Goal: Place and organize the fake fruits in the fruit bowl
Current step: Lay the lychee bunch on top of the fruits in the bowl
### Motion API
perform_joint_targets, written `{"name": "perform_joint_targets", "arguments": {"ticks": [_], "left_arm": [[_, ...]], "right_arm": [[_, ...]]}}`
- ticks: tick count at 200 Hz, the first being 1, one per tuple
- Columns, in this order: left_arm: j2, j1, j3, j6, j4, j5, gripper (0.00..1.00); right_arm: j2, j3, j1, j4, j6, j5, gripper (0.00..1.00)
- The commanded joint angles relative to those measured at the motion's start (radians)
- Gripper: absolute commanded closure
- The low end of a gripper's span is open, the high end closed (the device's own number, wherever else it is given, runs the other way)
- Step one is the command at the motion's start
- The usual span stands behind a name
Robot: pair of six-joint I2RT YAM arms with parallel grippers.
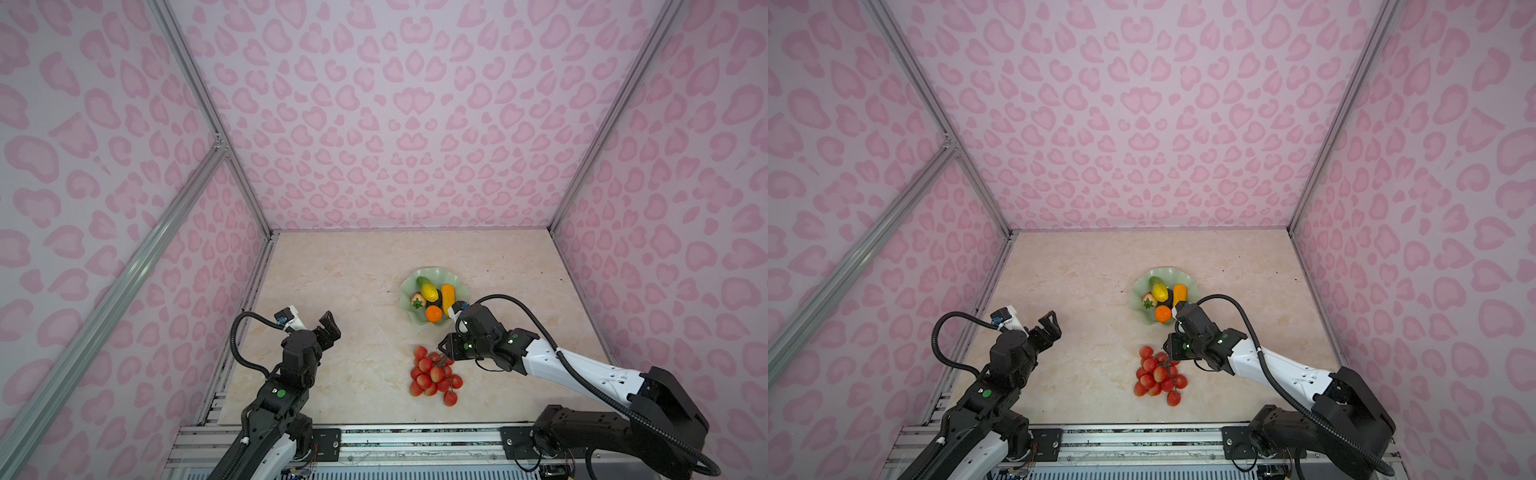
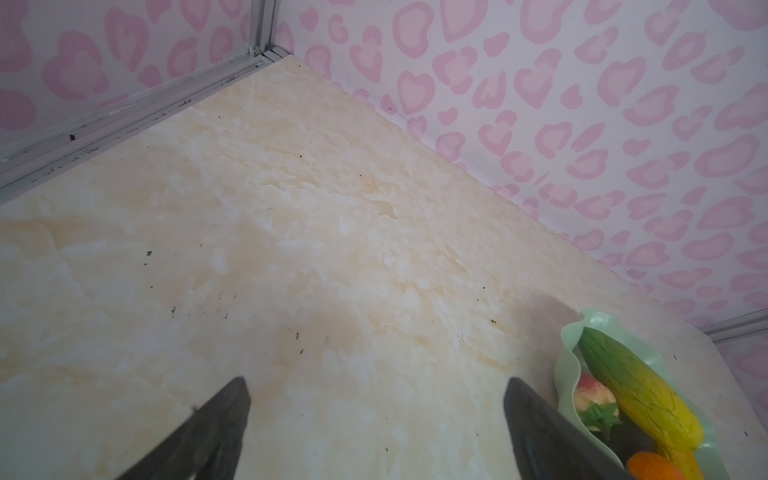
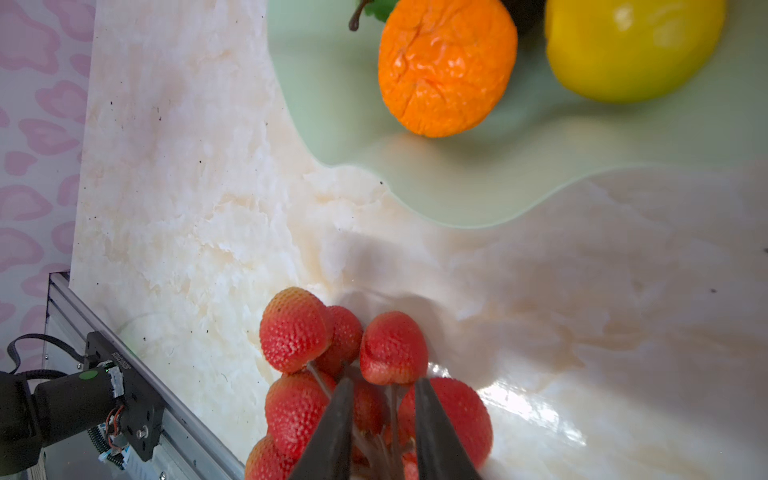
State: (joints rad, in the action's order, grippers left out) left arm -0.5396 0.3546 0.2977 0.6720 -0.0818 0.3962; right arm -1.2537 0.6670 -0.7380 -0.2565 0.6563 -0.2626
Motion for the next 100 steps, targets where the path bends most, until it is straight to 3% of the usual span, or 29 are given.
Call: {"name": "perform_joint_targets", "arguments": {"ticks": [1, 24, 58, 100], "left_arm": [[0.009, -0.002, 0.000, 0.000, 0.004, 0.005, 0.04], [0.018, -0.001, -0.006, 0.000, 0.005, 0.004, 0.03], [0.017, -0.002, -0.005, 0.005, 0.005, -0.007, 0.04], [0.025, -0.002, 0.000, -0.006, 0.005, -0.010, 0.03]], "right_arm": [[-0.003, 0.011, -0.016, 0.033, 0.004, 0.009, 0.84], [0.012, 0.024, -0.020, 0.023, 0.002, 0.027, 1.00], [0.063, 0.132, 0.002, -0.099, -0.069, 0.049, 1.00], [0.148, 0.250, 0.181, -0.187, -0.194, 0.027, 1.00]]}}
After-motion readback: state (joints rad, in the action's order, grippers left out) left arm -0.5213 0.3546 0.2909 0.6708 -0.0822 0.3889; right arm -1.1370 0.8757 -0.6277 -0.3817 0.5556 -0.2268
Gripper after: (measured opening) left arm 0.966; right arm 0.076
